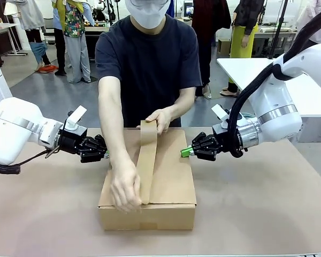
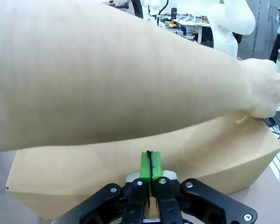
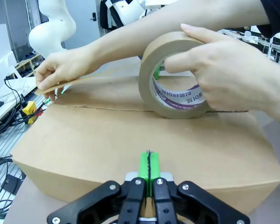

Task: Wrap the clocks to prevent damage.
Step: After the human seals the box with tape, release both hands from the side flaps of the Package Box.

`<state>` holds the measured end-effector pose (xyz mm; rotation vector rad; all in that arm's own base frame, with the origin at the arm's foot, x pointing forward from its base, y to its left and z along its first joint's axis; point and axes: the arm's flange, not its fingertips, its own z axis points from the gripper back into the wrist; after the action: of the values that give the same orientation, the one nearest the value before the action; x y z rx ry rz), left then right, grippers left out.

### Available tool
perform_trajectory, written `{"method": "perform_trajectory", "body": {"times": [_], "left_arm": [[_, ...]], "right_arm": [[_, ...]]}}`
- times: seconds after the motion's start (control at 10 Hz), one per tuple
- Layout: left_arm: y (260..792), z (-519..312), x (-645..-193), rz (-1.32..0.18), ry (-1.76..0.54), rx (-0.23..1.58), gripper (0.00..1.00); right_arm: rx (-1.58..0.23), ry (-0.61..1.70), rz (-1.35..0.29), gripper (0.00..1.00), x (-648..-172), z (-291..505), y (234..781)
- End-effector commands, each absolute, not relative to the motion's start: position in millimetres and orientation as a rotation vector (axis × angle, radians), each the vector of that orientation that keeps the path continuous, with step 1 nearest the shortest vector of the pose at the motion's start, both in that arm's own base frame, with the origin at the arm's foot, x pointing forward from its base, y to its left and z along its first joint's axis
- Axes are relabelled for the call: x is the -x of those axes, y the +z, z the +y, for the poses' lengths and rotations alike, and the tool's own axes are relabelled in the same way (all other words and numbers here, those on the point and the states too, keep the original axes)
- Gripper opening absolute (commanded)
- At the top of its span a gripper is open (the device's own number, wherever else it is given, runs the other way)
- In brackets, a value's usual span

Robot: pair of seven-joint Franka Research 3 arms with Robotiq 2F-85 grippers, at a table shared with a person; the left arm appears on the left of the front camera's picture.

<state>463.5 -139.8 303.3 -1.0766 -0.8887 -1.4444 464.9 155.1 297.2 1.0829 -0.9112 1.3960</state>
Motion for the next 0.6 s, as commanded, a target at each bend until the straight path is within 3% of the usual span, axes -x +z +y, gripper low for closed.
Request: {"method": "perform_trajectory", "body": {"times": [0.0, 0.5], "left_arm": [[300.3, -141.1, -462.9, -0.891, -1.436, 1.069, 0.0], [300.3, -141.1, -462.9, -0.891, -1.436, 1.069, 0.0]], "right_arm": [[-1.066, 1.378, -0.918, 0.01, -461.0, 159.5, 292.7], [-1.066, 1.378, -0.918, 0.01, -461.0, 159.5, 292.7]]}}
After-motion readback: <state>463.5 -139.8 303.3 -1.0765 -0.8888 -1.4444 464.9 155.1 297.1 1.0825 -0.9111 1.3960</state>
